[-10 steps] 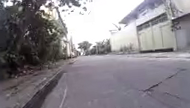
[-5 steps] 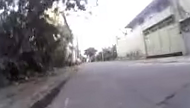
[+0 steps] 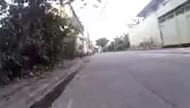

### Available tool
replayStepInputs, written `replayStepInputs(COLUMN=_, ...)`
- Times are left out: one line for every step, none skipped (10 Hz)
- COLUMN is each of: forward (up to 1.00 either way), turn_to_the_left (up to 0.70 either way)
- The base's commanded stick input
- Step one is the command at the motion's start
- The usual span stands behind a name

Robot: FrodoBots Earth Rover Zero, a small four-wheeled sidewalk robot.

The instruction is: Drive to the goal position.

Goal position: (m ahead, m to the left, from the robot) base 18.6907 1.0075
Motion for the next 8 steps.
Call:
replayStepInputs(forward=1.00, turn_to_the_left=0.11)
replayStepInputs(forward=1.00, turn_to_the_left=0.11)
replayStepInputs(forward=1.00, turn_to_the_left=-0.02)
replayStepInputs(forward=1.00, turn_to_the_left=-0.20)
replayStepInputs(forward=1.00, turn_to_the_left=-0.29)
replayStepInputs(forward=1.00, turn_to_the_left=-0.29)
replayStepInputs(forward=1.00, turn_to_the_left=-0.29)
replayStepInputs(forward=1.00, turn_to_the_left=-0.29)
